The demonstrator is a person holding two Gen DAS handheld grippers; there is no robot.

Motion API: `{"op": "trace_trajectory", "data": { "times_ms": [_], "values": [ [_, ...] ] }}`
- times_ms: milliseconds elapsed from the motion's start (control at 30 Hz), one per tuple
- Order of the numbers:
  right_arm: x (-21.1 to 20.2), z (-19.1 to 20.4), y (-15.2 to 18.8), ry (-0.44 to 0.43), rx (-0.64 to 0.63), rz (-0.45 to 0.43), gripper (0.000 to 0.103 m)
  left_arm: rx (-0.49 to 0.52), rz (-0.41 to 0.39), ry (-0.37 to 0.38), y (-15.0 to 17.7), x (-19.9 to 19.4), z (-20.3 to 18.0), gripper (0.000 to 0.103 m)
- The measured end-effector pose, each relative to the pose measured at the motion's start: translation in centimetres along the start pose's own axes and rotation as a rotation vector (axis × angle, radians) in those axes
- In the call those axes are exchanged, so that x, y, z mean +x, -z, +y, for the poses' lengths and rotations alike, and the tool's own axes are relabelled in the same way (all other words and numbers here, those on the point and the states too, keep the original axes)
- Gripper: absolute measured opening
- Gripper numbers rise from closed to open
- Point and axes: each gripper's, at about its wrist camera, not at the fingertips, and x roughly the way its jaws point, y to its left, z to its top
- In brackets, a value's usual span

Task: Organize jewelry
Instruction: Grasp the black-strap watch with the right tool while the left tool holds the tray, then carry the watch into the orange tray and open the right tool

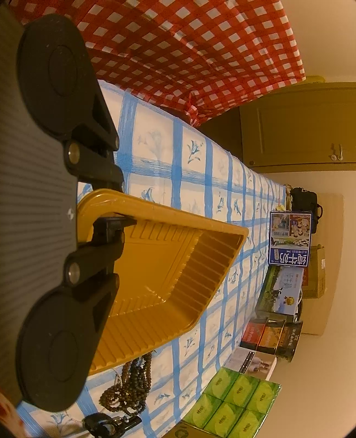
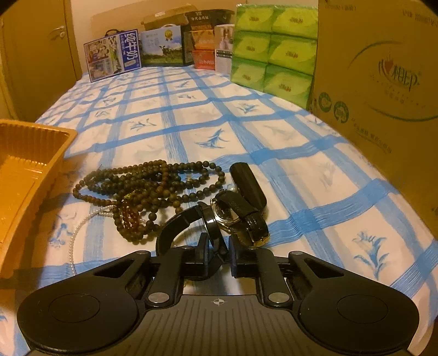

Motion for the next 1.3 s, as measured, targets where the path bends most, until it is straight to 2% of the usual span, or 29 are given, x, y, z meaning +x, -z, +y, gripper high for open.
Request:
{"op": "trace_trajectory", "data": {
  "times_ms": [67,133,267,433,567,800,933,1000,1067,1100,1167,1300],
  "values": [
    [-0.5,0.3,0.0,-0.001,-0.023,-0.017,0.009,0.016,-0.005,-0.003,-0.1,-0.1,-0.1,0.004],
    [-1.3,0.9,-0.2,0.005,-0.042,-0.04,0.009,0.028,-0.01,-0.006,-0.2,-0.2,-0.2,0.004],
    [-2.8,2.9,-1.4,-0.056,-0.069,-0.078,0.009,0.057,-0.02,-0.011,-0.1,-0.3,-0.6,0.004],
    [-3.6,8.1,-2.9,-0.249,-0.126,-0.076,0.009,0.065,-0.024,-0.011,-0.1,-0.3,-0.6,0.004],
    [-3.4,12.9,-2.9,-0.348,-0.215,-0.059,0.009,0.072,-0.028,-0.007,-0.1,-0.4,-0.6,0.004],
    [-2.3,18.6,-1.4,-0.363,-0.417,-0.029,0.009,0.075,-0.04,0.007,-0.2,-0.5,-0.6,0.005],
    [-1.7,19.4,-0.5,-0.382,-0.449,-0.011,0.011,0.063,-0.032,0.018,-0.1,-0.3,-0.3,0.005],
    [-1.5,19.3,-0.2,-0.405,-0.445,-0.004,0.016,0.059,-0.029,0.023,-0.1,-0.3,-0.3,0.005],
    [-2.0,18.7,-0.3,-0.43,-0.414,-0.007,0.029,0.055,-0.027,0.023,0.0,-0.3,-0.2,0.005],
    [-2.4,18.4,-0.4,-0.432,-0.392,-0.015,0.032,0.053,-0.025,0.023,0.0,-0.3,-0.2,0.005],
    [-3.1,17.3,-0.8,-0.417,-0.35,-0.049,0.036,0.05,-0.022,0.021,0.0,-0.2,-0.1,0.005],
    [-4.2,13.2,-1.0,-0.349,-0.23,-0.086,0.038,0.049,-0.026,0.017,0.0,-0.2,-0.1,0.005]
  ]
}}
